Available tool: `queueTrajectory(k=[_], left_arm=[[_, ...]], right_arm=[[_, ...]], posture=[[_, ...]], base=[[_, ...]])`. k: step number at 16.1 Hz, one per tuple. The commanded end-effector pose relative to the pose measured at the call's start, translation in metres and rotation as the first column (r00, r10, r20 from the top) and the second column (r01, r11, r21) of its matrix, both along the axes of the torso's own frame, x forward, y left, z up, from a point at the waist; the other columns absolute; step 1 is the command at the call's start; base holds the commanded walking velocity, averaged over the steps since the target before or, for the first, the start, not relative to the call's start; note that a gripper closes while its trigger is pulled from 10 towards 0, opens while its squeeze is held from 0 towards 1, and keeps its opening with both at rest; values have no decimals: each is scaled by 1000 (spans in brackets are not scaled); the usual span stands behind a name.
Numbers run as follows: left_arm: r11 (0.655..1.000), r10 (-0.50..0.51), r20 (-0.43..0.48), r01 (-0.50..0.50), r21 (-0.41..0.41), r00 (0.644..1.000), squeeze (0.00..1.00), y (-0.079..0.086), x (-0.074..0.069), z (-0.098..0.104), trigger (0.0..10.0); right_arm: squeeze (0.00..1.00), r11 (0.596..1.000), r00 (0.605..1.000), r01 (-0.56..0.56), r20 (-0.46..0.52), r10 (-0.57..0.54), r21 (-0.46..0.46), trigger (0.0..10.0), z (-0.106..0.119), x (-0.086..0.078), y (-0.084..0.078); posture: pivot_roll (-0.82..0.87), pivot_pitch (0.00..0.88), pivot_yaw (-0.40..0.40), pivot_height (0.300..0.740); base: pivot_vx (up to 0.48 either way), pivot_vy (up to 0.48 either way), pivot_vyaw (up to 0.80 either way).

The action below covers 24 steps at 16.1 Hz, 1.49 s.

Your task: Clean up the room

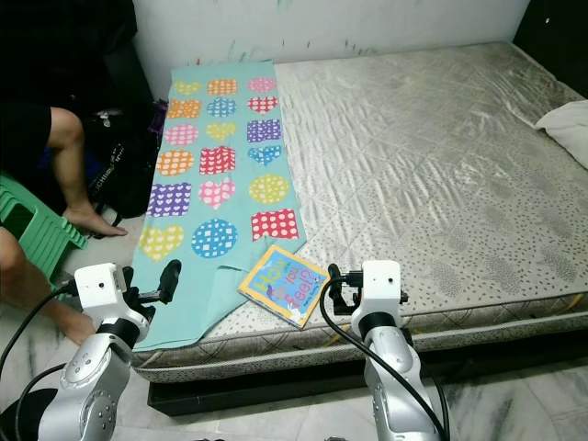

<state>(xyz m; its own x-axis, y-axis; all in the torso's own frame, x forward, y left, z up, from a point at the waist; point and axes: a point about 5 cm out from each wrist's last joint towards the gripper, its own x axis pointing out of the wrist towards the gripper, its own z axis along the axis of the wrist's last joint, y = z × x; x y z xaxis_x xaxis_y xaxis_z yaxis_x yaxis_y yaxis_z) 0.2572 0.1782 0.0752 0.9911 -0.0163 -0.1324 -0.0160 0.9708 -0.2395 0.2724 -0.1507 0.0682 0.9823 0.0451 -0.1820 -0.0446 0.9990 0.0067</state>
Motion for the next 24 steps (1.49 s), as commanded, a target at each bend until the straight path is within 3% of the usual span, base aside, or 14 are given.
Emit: queueTrajectory(k=[1,10,24], left_arm=[[1000,22,-19,-22,1,1000,0,5,-2,-4,10000],[1000,20,-23,-20,-2,1000,0,3,-3,-5,10000],[1000,-7,15,7,-20,1000,0,-1,0,-2,10000]], right_arm=[[0,1000,1000,-8,-5,8,-4,10000,-2,-2,1],[0,1000,1000,-15,-8,15,-7,10000,-3,-3,1],[0,1000,1000,-26,-7,26,-13,10000,-2,-1,1]], posture=[[-88,98,62,680],[-92,93,57,590],[-95,93,56,590]], base=[[0,0,0],[0,0,0],[0,0,0]])
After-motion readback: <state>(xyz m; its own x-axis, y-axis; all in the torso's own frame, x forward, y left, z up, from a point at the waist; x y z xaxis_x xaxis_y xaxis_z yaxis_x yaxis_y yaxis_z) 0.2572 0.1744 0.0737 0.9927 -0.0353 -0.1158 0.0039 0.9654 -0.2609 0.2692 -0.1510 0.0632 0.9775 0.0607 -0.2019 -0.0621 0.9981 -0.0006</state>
